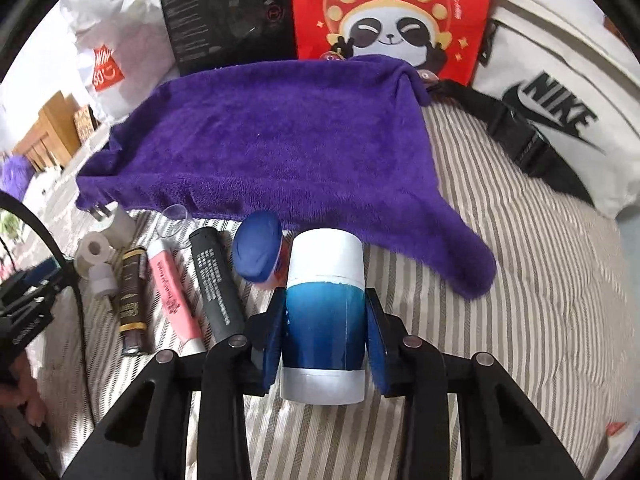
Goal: Organize rigid objects
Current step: 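Carry the clip to the towel with the left tool while the right tool sets the stick there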
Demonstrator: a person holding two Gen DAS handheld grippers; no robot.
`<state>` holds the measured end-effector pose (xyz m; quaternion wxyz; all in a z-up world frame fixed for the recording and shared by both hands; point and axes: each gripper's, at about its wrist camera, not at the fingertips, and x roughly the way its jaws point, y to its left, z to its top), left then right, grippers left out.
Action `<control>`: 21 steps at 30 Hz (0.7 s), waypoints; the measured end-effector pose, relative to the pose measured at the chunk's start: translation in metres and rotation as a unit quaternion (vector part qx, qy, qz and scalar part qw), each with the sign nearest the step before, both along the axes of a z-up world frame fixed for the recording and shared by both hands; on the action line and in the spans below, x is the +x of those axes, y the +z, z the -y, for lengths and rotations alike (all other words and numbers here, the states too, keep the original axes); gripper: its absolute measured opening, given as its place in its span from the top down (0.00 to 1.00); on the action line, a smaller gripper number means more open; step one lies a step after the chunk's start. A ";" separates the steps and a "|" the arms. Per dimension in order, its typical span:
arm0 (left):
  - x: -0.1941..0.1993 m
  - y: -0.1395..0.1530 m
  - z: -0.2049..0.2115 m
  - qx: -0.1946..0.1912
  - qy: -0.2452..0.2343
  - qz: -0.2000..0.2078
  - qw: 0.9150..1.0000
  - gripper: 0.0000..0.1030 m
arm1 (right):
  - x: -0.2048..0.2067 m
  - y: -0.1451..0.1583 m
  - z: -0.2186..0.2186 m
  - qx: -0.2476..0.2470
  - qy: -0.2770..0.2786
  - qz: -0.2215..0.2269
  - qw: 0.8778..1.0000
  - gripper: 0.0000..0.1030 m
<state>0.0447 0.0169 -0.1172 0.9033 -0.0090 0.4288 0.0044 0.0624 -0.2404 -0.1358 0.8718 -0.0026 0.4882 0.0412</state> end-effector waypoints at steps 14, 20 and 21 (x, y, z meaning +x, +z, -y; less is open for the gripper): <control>0.008 0.034 -0.030 -0.027 0.003 0.009 1.000 0.62 | -0.016 0.033 0.017 0.031 -0.029 0.008 0.999 0.65; 0.024 0.062 -0.036 -0.039 -0.011 0.024 0.999 0.62 | -0.002 0.054 0.018 0.036 -0.028 0.022 0.999 0.65; 0.027 0.066 -0.036 -0.039 -0.014 0.027 0.999 0.62 | 0.002 0.056 0.018 0.036 -0.027 0.024 0.999 0.65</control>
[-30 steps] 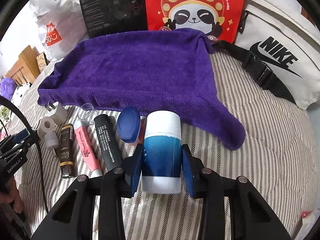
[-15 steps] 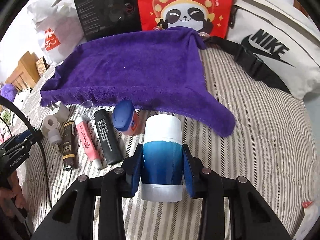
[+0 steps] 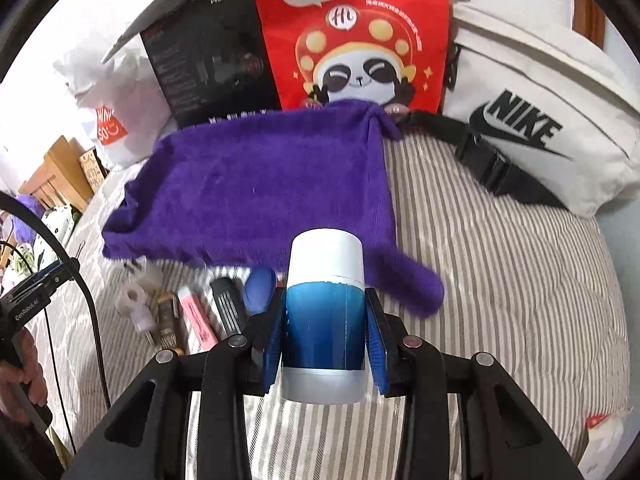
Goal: Organize rigid objects
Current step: 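Carry the clip to the towel with the left tool while the right tool sets the stick there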
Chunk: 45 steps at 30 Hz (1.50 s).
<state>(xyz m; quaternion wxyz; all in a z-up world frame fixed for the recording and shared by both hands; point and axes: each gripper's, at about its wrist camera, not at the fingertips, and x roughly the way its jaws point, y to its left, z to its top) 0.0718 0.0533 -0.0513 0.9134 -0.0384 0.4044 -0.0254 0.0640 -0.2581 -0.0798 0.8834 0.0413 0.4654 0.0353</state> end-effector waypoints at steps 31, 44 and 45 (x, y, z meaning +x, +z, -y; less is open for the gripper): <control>0.112 -0.011 -0.003 -0.046 -0.029 -0.025 0.998 0.62 | 0.198 -0.041 -0.004 -0.030 -0.001 -0.045 0.999 0.65; 0.124 -0.019 -0.002 -0.049 -0.039 -0.033 0.997 0.62 | 0.203 -0.054 -0.017 -0.033 0.025 -0.054 0.998 0.48; 0.124 -0.019 0.000 -0.050 -0.042 -0.033 0.997 0.62 | 0.201 -0.054 -0.018 -0.033 0.026 -0.056 0.998 0.48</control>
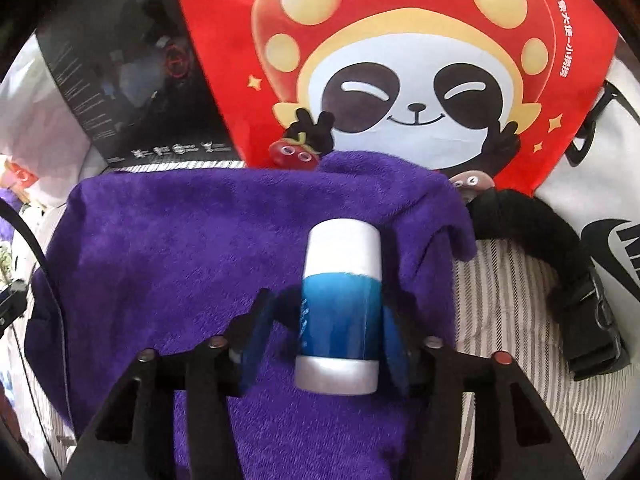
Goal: Organize rigid objects
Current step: 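Carry the clip to the towel with the left tool while the right tool sets the stick there, then lower the green clip onto the purple towel and open the left tool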
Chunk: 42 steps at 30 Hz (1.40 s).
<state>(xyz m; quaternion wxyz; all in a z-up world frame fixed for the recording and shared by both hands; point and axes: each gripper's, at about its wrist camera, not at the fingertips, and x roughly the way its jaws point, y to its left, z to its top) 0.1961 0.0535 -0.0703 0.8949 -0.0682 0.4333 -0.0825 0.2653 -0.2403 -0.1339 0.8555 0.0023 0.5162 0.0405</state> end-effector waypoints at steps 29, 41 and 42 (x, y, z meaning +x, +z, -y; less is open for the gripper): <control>0.090 -0.038 0.061 0.065 -0.027 -0.052 0.996 0.62 | -0.170 0.059 0.025 0.025 -0.032 0.045 0.998 0.38; 0.080 -0.039 0.074 0.101 -0.053 -0.070 0.991 0.46 | -0.189 0.051 0.036 0.034 -0.050 0.035 0.998 0.38; 0.075 -0.040 0.076 0.099 -0.052 -0.070 0.991 0.46 | -0.191 0.051 0.037 0.038 -0.051 0.035 0.997 0.38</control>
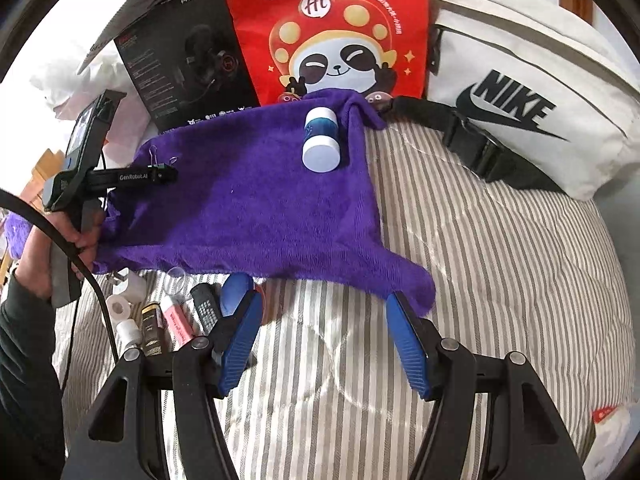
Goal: Organize rigid objects
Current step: 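Lower the green clip onto the purple towel and open the left tool, then move the left tool to the white jar and grasp it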
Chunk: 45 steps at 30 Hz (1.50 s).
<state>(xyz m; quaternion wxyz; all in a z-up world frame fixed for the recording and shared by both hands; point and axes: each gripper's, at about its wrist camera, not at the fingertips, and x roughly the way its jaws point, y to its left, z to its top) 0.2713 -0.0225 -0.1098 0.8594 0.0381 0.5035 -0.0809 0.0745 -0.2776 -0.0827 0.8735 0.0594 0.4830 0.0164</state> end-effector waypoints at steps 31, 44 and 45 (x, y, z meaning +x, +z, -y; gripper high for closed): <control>-0.177 0.001 -0.018 -0.094 -0.015 -0.015 0.995 0.46 | -0.080 0.010 -0.041 0.008 0.013 0.010 1.000 0.38; -0.189 -0.005 -0.023 -0.045 -0.035 0.005 0.998 0.46 | -0.080 -0.001 -0.043 0.011 0.019 -0.005 1.000 0.38; -0.191 -0.006 -0.020 -0.036 -0.041 0.012 0.998 0.48 | -0.080 -0.002 -0.043 0.011 0.018 -0.005 1.000 0.38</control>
